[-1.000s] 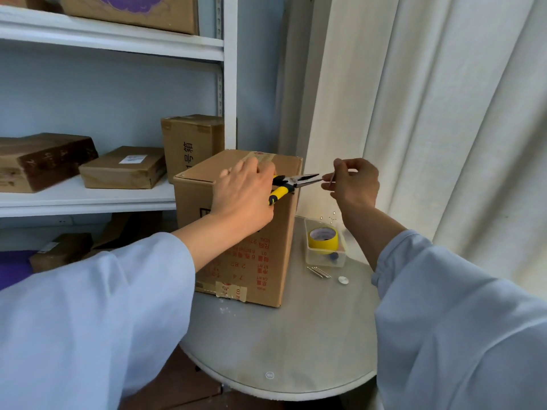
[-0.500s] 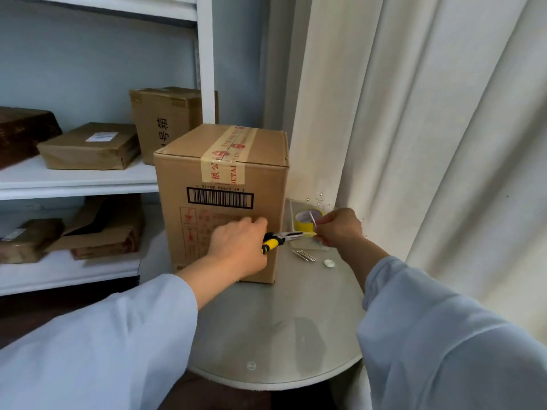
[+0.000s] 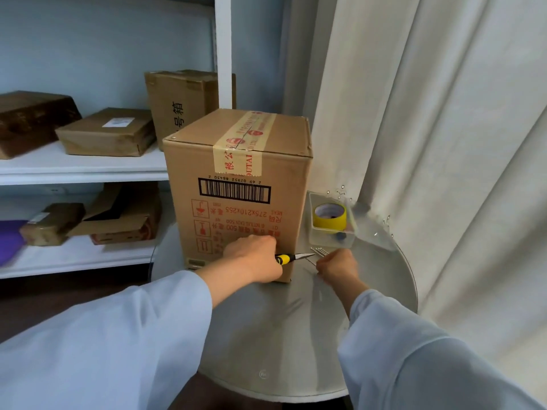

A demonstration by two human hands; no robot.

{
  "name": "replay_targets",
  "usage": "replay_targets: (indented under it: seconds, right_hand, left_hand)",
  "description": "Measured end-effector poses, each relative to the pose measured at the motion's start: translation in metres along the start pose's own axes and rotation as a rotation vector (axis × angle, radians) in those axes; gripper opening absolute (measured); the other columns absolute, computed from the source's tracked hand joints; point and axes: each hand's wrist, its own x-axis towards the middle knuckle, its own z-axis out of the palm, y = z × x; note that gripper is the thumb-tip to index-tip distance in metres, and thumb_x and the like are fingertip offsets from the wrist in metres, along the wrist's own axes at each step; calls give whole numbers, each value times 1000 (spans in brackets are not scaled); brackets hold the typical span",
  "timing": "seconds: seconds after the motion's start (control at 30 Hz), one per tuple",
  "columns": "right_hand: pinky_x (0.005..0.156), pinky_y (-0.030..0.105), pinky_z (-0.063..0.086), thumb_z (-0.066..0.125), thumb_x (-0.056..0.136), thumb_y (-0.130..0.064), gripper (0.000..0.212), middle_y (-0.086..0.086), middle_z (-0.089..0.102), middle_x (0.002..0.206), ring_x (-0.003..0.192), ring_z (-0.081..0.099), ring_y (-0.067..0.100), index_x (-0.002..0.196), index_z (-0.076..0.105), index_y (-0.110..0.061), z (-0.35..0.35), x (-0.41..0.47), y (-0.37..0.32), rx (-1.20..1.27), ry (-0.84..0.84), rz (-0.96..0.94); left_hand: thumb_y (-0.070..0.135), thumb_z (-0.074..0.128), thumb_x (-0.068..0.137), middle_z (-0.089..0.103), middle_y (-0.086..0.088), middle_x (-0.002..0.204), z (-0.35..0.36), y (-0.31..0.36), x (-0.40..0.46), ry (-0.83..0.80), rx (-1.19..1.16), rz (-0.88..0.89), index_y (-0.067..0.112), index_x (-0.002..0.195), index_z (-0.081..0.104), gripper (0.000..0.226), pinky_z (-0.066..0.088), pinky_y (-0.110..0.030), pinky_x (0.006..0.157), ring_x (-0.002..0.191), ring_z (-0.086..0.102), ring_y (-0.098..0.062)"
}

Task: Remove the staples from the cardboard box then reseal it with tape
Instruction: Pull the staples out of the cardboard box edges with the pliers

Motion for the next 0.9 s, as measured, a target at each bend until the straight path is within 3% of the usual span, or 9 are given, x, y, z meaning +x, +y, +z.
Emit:
replay_targets:
  seconds: [0.1,0.27,0.47,0.6,0.73,0.8,0.9]
  right_hand:
    - [88,37,53,64,79,-9,15,19,71,96,97,65,36,91,74,-10,-7,-4,-10,75,38,-52]
    - [91,39,52,63,82,-16,25,8,68,110,97,66,33,106,68,-21,-15,-12,-20,117,36,-124]
    - [86,44,54,55,84,-17,20,14,71,96,93,66,35,96,71,-17,-31,-34,-49,139,75,-247]
    - [83,46,54,44,95,-35,29,11,71,89,86,67,34,77,62,-21,-48,-63,-89,191,193,-385]
    - [85,44,50,24,97,-54,48,7,69,94,88,66,29,81,57,-23,-55,-94,-117,228,309,-420]
    - [83,39,46,20,98,-53,53,5,68,99,93,63,28,91,61,-21,-57,-109,-127,228,375,-433]
    - [82,38,42,19,100,-48,53,6,65,100,96,58,29,98,61,-17,-53,-127,-134,231,427,-450]
  left_hand:
    - [27,57,82,59,-2,109,-2,-2,2,9,7,0,24,113,55,30,46,-31,73,94,56,-25]
    - [28,58,82,60,0,106,-8,-5,1,62,31,33,25,111,54,29,46,-30,69,92,57,-24]
    - [28,60,82,55,-1,107,-36,-15,-17,318,242,180,22,115,54,35,41,-32,65,90,57,-22]
    - [25,65,80,38,-1,122,-71,-34,-44,525,214,304,21,122,49,45,50,-33,69,88,56,-18]
    - [22,66,79,19,-5,146,-96,-60,-55,679,208,266,19,124,45,49,38,-22,54,72,52,-15]
    - [21,63,82,8,-8,155,-106,-72,-52,656,176,167,18,127,43,49,42,-26,56,79,59,-23]
    - [22,54,86,10,-2,159,-114,-90,-48,517,116,76,18,131,40,47,50,-37,77,108,59,-30]
